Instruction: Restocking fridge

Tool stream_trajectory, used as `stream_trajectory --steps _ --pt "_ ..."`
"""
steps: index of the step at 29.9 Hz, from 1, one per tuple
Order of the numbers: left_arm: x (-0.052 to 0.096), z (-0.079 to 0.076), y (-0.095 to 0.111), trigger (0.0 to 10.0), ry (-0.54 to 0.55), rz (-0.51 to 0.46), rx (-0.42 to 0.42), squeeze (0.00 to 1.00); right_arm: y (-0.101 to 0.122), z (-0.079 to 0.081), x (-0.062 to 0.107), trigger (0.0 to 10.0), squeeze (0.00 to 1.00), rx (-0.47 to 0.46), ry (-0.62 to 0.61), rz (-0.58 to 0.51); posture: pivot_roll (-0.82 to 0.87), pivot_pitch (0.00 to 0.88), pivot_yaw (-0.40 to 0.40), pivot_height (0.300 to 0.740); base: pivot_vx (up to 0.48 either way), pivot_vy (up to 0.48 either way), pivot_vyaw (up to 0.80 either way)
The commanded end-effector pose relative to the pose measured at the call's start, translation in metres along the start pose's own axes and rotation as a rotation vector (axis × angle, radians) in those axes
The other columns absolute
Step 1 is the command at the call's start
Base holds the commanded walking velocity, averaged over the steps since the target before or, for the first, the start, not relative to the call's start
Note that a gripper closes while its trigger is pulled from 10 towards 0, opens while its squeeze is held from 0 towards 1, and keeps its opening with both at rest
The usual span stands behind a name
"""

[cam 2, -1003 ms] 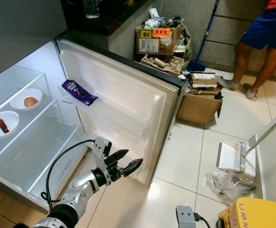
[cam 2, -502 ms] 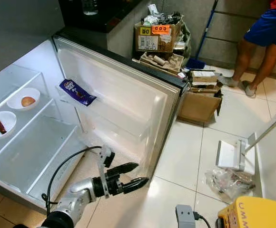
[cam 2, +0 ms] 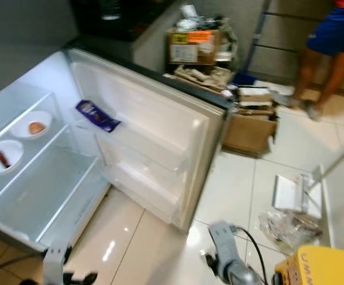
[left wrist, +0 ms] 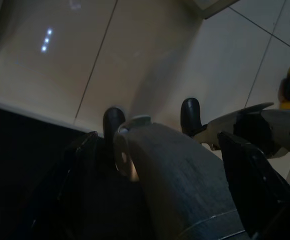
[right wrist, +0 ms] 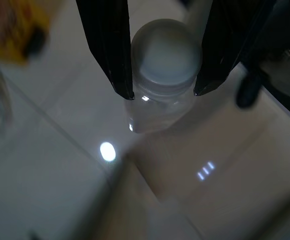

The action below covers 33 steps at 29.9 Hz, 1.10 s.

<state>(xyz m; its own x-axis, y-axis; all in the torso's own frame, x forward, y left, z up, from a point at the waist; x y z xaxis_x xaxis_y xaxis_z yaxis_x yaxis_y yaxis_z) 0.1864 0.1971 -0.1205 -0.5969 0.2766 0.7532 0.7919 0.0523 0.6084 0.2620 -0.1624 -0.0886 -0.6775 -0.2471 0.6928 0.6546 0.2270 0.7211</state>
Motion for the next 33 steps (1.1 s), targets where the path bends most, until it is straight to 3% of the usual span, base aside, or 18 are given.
stream_trajectory --steps 1,8,12,20,26,33 --pt "0.003 0.002 -0.015 10.0 0.036 0.038 0.036 0.0 -0.021 0.003 0.005 10.0 0.0 -0.005 0.014 0.059 -0.04 0.082 -0.016 0.74 0.0 0.0 0.0" --pt "0.011 0.016 -0.035 10.0 0.157 0.078 0.084 0.0 -0.009 0.008 0.002 10.0 0.0 0.015 0.066 0.011 -0.04 0.079 -0.018 0.74 0.0 0.0 0.0" --pt "0.007 0.014 -0.025 10.0 0.163 0.057 0.069 0.0 0.007 0.022 -0.001 10.0 0.0 0.077 0.154 -0.031 -0.04 0.075 -0.022 0.74 0.0 0.0 0.51" --pt "-0.004 0.003 -0.007 10.0 0.133 0.016 0.038 0.0 0.015 0.043 -0.005 10.0 0.0 0.133 0.241 -0.05 -0.04 0.072 -0.023 0.74 0.0 0.0 0.77" --pt "-0.007 -0.003 -0.007 10.0 0.115 0.024 0.014 0.0 0.0 0.04 -0.003 10.0 0.0 0.11 0.219 -0.004 -0.04 0.069 -0.021 0.74 0.0 0.0 0.77" --pt "-0.007 -0.005 -0.012 10.0 0.113 0.047 -0.003 0.0 -0.033 0.021 0.007 10.0 0.0 0.037 0.113 0.087 -0.04 0.06 -0.02 0.74 0.0 0.0 0.77"
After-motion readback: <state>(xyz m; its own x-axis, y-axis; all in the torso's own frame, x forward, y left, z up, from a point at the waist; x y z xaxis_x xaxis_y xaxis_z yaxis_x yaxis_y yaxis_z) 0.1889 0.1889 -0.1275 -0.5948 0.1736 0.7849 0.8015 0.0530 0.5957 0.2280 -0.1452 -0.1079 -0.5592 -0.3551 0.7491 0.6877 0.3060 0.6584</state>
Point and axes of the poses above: a point about 5 cm out from each wrist's last joint towards the gripper, its own x axis pointing back from the gripper into the wrist, its own y axis along the axis of the wrist's last joint, z = x × y, the point moved 5 cm from there along -x, pointing out of the wrist towards the gripper, and after that the axes turned 4 degrees about -x, right-handed, at the moved point
